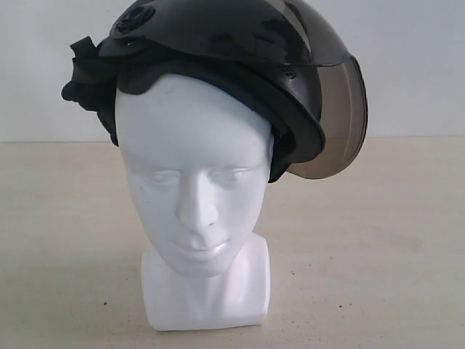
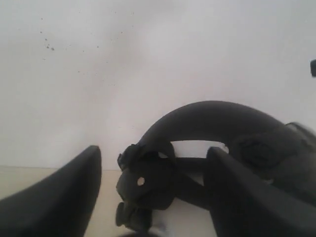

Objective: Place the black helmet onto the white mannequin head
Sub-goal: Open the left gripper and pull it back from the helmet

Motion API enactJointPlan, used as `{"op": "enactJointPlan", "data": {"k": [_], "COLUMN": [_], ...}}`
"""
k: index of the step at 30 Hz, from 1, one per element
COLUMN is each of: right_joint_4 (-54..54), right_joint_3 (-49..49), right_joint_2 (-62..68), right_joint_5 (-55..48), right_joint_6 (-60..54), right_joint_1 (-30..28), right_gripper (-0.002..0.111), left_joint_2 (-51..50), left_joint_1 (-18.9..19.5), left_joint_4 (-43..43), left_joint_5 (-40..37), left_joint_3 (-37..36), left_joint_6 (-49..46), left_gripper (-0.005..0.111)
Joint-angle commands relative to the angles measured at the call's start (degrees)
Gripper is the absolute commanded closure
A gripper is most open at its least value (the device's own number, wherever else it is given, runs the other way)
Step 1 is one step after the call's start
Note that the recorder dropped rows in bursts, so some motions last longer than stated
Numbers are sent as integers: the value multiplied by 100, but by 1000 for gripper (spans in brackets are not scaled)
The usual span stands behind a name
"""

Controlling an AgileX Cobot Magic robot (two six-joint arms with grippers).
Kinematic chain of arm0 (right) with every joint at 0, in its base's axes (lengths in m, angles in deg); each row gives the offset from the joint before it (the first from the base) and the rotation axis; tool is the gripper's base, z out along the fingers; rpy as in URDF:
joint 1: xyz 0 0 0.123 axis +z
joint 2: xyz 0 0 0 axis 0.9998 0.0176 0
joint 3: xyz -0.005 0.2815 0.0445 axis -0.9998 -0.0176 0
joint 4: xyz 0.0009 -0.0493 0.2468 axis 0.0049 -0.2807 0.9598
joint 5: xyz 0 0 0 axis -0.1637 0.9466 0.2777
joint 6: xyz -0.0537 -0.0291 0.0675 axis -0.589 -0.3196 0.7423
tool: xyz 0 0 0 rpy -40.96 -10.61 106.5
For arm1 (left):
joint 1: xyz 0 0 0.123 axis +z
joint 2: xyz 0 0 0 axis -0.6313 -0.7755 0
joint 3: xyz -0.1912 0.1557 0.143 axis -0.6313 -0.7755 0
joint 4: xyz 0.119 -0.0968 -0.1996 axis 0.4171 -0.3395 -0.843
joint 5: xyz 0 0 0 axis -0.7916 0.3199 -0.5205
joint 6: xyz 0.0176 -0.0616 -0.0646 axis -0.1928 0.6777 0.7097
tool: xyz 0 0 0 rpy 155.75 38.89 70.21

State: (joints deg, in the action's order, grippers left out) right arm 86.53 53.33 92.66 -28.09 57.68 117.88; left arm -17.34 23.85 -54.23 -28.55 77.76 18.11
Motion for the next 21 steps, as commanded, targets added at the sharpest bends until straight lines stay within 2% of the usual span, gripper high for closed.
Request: {"op": "enactJointPlan", "data": {"k": [1, 5, 9, 13, 18, 19, 21], "right_joint_4": [908, 1325, 1326, 1335, 1402, 1402, 1402], "right_joint_3": [28, 28, 28, 28, 28, 28, 28], "right_joint_2": [-48, -36, 18, 135, 263, 284, 278], "right_joint_5": [-4, -17, -41, -41, -51, -51, -40], "right_joint_6": [-173, -281, -539, -566, -566, -566, -590], "right_joint_1": [-500, -776, -776, -776, -776, -776, -776], "right_gripper": [108, 108, 108, 108, 108, 108, 108], "left_joint_2": [47, 245, 430, 440, 415, 299, 83], "left_joint_1": [8, 8, 8, 8, -157, -257, -449], "left_joint_4": [-1021, -1753, -2028, -1878, -1887, -1916, -2081], "left_joint_5": [-129, -187, -24, -262, -532, -837, -827], "left_joint_3": [137, 137, 137, 147, 185, 242, 264], "left_joint_6": [191, 191, 191, -904, -2383, -3003, -3798], "left_gripper": [53, 60, 74, 83, 73, 67, 59]}}
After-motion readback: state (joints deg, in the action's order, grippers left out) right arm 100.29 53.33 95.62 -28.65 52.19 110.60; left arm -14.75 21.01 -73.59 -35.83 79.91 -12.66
